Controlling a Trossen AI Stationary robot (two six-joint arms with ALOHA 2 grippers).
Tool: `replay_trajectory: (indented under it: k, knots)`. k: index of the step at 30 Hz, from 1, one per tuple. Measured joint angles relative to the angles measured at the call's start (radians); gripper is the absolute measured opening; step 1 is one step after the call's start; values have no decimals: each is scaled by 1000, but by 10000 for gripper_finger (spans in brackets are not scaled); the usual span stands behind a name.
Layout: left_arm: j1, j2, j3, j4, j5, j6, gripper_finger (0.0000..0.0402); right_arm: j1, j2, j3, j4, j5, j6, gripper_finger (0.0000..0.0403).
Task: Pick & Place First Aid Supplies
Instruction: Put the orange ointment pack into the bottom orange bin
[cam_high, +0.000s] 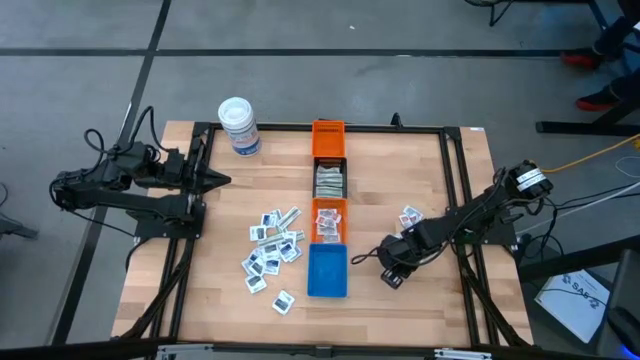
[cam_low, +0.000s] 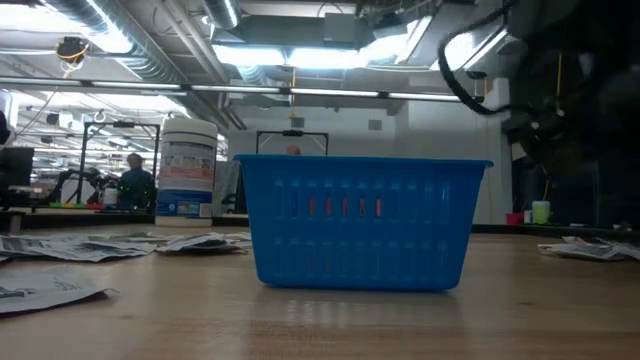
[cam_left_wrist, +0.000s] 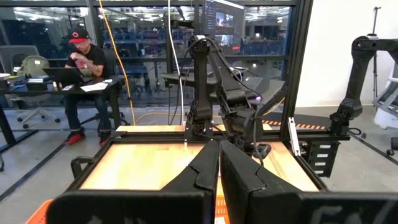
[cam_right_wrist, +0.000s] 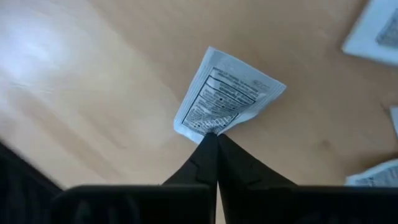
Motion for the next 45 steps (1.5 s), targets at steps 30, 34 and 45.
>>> replay_trajectory:
  k: [30,34,45]
  knots:
    - [0,0,0,0,0,0,11,-308,-223,14,918,-581,-330,0]
    - [0,0,0,0,0,0,12,-360,-223,14,930,-586,-313,0]
    - [0,0,0,0,0,0,8,-459,-143,15,847,-432,-438,0]
